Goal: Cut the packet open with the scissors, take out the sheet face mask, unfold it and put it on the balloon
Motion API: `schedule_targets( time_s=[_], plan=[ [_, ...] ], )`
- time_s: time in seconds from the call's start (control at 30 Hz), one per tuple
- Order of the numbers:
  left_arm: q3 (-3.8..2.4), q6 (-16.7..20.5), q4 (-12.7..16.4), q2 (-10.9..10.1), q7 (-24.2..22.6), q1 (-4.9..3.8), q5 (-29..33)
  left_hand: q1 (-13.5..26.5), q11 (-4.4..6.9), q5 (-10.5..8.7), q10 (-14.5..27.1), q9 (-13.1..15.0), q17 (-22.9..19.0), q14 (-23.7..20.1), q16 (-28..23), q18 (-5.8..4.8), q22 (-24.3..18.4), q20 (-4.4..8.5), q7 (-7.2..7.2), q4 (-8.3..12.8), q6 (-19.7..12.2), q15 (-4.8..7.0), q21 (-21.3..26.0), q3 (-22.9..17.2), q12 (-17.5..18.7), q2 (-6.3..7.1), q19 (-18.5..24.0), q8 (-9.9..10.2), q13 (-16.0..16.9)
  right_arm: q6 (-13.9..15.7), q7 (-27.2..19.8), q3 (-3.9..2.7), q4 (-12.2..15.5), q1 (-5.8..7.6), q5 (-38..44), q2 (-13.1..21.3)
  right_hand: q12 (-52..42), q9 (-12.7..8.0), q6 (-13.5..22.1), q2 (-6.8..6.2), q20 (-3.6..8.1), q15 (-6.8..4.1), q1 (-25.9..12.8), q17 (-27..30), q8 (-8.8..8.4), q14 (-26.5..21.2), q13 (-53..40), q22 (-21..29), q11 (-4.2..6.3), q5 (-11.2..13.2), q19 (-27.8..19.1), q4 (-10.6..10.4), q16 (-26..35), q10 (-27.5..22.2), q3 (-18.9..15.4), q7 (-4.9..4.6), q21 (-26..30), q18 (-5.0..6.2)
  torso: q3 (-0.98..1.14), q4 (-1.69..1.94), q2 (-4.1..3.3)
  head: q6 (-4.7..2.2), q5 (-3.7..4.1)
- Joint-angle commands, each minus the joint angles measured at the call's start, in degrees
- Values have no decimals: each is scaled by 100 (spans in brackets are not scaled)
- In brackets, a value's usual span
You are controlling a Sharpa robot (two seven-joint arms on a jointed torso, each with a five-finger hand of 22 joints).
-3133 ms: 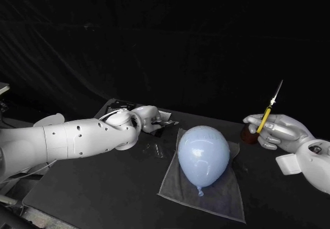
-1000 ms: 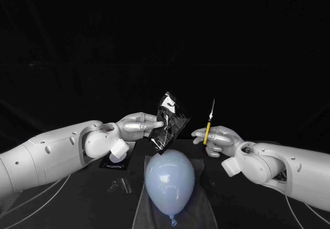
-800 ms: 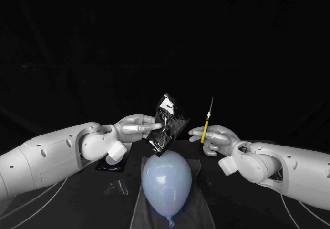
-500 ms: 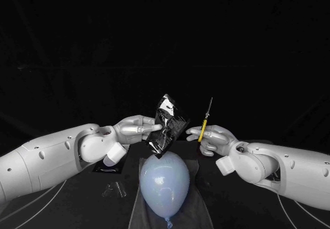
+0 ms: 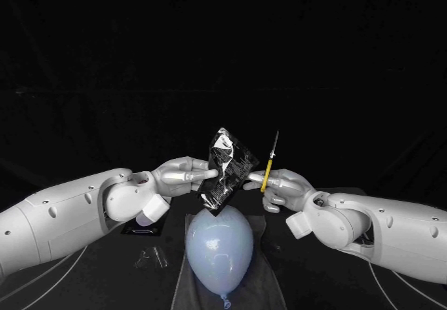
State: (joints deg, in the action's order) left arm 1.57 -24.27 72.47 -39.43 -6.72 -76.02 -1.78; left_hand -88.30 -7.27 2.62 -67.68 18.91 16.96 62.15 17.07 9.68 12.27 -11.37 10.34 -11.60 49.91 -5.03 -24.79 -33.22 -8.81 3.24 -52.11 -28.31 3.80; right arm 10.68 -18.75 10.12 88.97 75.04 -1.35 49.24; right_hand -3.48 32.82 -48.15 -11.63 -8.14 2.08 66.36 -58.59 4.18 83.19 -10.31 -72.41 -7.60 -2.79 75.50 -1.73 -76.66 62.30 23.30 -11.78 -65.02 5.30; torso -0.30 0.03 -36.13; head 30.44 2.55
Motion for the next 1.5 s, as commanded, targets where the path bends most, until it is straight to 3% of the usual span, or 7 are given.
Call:
schedule_targets(
  time_s=[0.03,0.9,1.27,1.5],
  plan=[
    [-6,-27,3,23,25,-9,-6,19,17,16,-48,471,3,43,-37,74,6,-4,23,67,-19,13,-24,-37,27,-59,-43,-68,3,-295,-155,-11,54,7,89,16,-14,-20,67,-33,-8,52,60,9,-36,-7,71,21,-5,3,-44,5,21,-74,-107,-9,38,67,-1,-3,-2,1,17],
    [-7,104,-50,-25,109,-8,-15,35,26,17,-93,517,9,80,-63,79,14,12,16,90,-30,22,-51,-63,70,-70,-70,-106,5,-598,-207,-32,188,6,140,249,-48,-48,58,18,-17,44,198,-97,-13,27,217,-33,8,3,14,38,-50,-43,-347,14,-32,56,-5,3,0,-15,47],
    [-8,239,-63,-56,340,-8,-111,46,30,18,-132,577,13,115,-101,87,21,46,14,135,-59,31,-89,-121,129,-73,-135,-147,6,-582,-214,-48,244,6,167,333,-48,-50,52,33,-16,42,220,-101,-10,31,232,-33,10,3,17,45,-54,-40,-365,17,-31,57,-4,-5,0,-29,77],
    [-7,49,-69,-43,593,-8,-179,63,30,18,-146,600,14,128,-117,87,22,59,16,147,-72,33,-103,-144,152,-69,-168,-161,7,-476,-194,-61,142,11,186,274,-47,-50,48,40,-15,41,226,-93,-8,30,239,-24,10,3,10,46,-52,-39,-372,16,-18,60,-4,-2,5,-24,83]
  ],
)
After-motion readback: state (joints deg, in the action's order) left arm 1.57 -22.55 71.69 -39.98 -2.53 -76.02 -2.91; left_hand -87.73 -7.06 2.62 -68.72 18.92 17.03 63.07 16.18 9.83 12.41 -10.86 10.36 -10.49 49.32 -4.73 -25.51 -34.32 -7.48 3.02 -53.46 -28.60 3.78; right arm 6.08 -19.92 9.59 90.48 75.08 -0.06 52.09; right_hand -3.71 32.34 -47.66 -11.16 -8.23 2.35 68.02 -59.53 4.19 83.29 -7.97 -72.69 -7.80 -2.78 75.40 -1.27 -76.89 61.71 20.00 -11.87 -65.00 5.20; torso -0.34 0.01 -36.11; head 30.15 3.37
